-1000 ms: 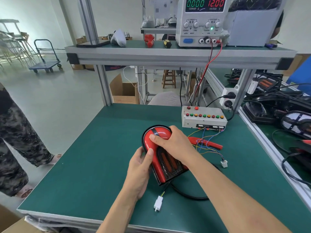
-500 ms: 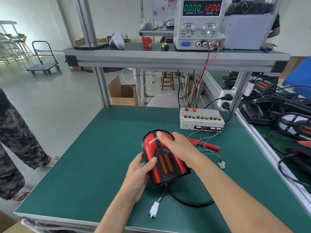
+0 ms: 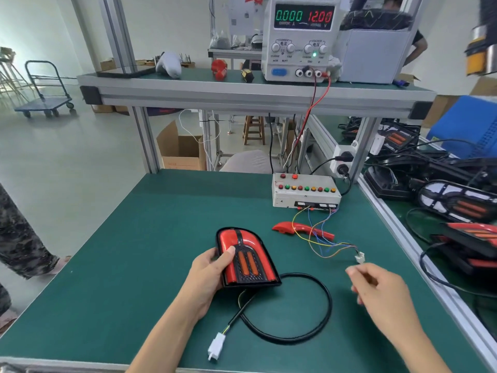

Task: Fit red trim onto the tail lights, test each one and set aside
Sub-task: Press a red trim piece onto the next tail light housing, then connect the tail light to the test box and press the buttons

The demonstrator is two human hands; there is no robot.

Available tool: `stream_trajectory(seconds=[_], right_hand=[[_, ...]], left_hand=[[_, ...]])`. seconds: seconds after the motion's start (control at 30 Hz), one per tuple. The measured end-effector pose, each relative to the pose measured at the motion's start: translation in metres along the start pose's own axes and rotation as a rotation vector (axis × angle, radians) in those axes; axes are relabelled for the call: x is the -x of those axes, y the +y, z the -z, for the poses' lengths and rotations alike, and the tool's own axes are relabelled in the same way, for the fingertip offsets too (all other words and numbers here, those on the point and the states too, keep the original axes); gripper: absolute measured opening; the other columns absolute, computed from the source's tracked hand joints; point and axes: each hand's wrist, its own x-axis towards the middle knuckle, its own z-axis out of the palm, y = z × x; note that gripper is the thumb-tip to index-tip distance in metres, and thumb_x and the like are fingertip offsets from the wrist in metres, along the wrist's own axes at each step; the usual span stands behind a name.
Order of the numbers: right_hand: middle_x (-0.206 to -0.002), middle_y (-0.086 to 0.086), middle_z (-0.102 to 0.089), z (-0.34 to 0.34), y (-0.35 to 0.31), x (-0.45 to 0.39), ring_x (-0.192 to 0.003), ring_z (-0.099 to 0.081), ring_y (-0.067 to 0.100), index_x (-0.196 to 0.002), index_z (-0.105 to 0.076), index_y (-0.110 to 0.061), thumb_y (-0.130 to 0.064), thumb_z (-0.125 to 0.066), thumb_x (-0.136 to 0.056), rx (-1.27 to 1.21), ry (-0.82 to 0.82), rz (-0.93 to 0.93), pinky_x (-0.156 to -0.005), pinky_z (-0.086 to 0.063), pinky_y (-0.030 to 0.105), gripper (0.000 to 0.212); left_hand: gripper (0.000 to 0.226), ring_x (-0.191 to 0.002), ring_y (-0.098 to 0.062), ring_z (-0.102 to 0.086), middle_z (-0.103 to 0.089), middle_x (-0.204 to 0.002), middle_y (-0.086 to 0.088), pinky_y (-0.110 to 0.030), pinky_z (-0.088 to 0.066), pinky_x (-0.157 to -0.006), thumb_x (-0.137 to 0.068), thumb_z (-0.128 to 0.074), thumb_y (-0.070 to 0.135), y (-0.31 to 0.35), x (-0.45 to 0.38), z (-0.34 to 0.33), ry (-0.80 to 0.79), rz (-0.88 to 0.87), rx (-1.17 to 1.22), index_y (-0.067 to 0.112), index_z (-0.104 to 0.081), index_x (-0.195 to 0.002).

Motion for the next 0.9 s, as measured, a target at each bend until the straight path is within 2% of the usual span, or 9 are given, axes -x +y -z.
stream_trajectory(seconds=[0.1, 0.27, 0.33, 0.47, 0.53, 0.6, 0.7, 0.8, 0.9], right_hand=[[-0.073, -0.013, -0.069, -0.015, 0.000, 0.022, -0.066, -0.062, 0.006, -0.073, -0.072, -0.035, -0.015, -0.076, -0.091, 0.062, -0.065, 0.166, -0.066, -0.046, 0.017, 0.027], [-0.107, -0.020, -0.067, -0.073, -0.031, 0.061, -0.087, -0.063, 0.003, -0.106, -0.073, -0.035, -0.019, -0.075, -0.086, 0.281, -0.259, 0.962, -0.068, -0.054, 0.019, 0.026], [-0.116, -0.021, -0.067, -0.102, -0.049, 0.068, -0.085, -0.060, 0.005, -0.111, -0.070, -0.040, -0.028, -0.063, -0.090, 0.484, -0.360, 1.143, -0.065, -0.050, 0.017, 0.025], [-0.079, -0.020, -0.064, -0.137, -0.076, 0.067, -0.073, -0.057, 0.004, -0.083, -0.073, -0.041, -0.045, -0.060, -0.086, 0.766, -0.379, 1.283, -0.063, -0.042, 0.018, 0.013], [-0.075, -0.017, -0.061, -0.132, -0.078, 0.059, -0.074, -0.056, 0.007, -0.079, -0.071, -0.036, -0.045, -0.061, -0.089, 0.701, -0.316, 1.252, -0.065, -0.042, 0.020, 0.017], [-0.085, -0.014, -0.063, -0.111, -0.073, 0.058, -0.082, -0.057, 0.010, -0.089, -0.068, -0.031, -0.038, -0.058, -0.097, 0.439, -0.314, 1.124, -0.072, -0.045, 0.025, 0.014], [-0.098, -0.016, -0.068, -0.063, -0.051, 0.056, -0.092, -0.063, 0.006, -0.105, -0.059, -0.037, -0.044, -0.053, -0.102, -0.057, -0.353, 0.694, -0.084, -0.047, 0.024, 0.009], [-0.080, -0.002, -0.072, -0.015, -0.025, 0.041, -0.079, -0.069, 0.011, -0.107, -0.061, -0.039, -0.054, -0.051, -0.099, -0.327, -0.026, 0.427, -0.080, -0.048, 0.015, 0.020], [-0.071, 0.003, -0.065, 0.019, -0.011, 0.015, -0.066, -0.061, 0.011, -0.101, -0.064, -0.038, -0.059, -0.051, -0.096, -0.308, 0.217, 0.336, -0.069, -0.046, 0.012, 0.025]], left_hand=[[0.027, -0.101, -0.028, -0.075, -0.078, -0.107, -0.012, -0.041, -0.057, -0.094, -0.102, -0.059, 0.027, 0.002, -0.004, -0.009, 0.014, -0.013, -0.070, 0.006, -0.067, -0.119], [0.026, -0.092, -0.020, -0.077, -0.080, -0.096, -0.002, -0.031, -0.058, -0.085, -0.099, -0.064, 0.037, 0.010, -0.003, -0.008, 0.070, -0.103, -0.309, 0.013, -0.074, -0.106], [0.029, -0.088, -0.018, -0.077, -0.080, -0.092, 0.000, -0.030, -0.058, -0.081, -0.098, -0.064, 0.042, 0.012, -0.002, -0.005, 0.074, -0.106, -0.381, 0.016, -0.075, -0.103], [0.033, -0.090, -0.023, -0.077, -0.080, -0.093, -0.003, -0.042, -0.060, -0.087, -0.098, -0.062, 0.046, 0.016, 0.000, -0.002, 0.052, -0.078, -0.463, 0.016, -0.074, -0.104], [0.035, -0.087, -0.024, -0.076, -0.080, -0.092, -0.005, -0.046, -0.059, -0.089, -0.098, -0.061, 0.046, 0.017, 0.001, 0.000, 0.058, -0.060, -0.483, 0.014, -0.074, -0.103], [0.036, -0.087, -0.031, -0.075, -0.080, -0.092, -0.008, -0.049, -0.057, -0.088, -0.099, -0.061, 0.045, 0.017, 0.000, 0.003, 0.065, -0.043, -0.485, 0.012, -0.075, -0.101], [0.032, -0.079, -0.028, -0.073, -0.080, -0.088, -0.003, -0.042, -0.057, -0.074, -0.098, -0.062, 0.047, 0.016, -0.001, 0.002, 0.098, -0.065, -0.517, 0.017, -0.076, -0.098], [0.023, -0.083, -0.019, -0.074, -0.079, -0.087, 0.007, -0.039, -0.059, -0.078, -0.096, -0.065, 0.046, 0.021, 0.000, -0.007, 0.174, -0.116, -0.585, 0.025, -0.074, -0.101], [0.034, -0.109, -0.028, -0.066, -0.075, -0.107, -0.004, -0.038, -0.053, -0.094, -0.094, -0.066, 0.047, 0.029, 0.002, -0.027, 0.288, -0.144, -0.716, 0.021, -0.070, -0.115]])
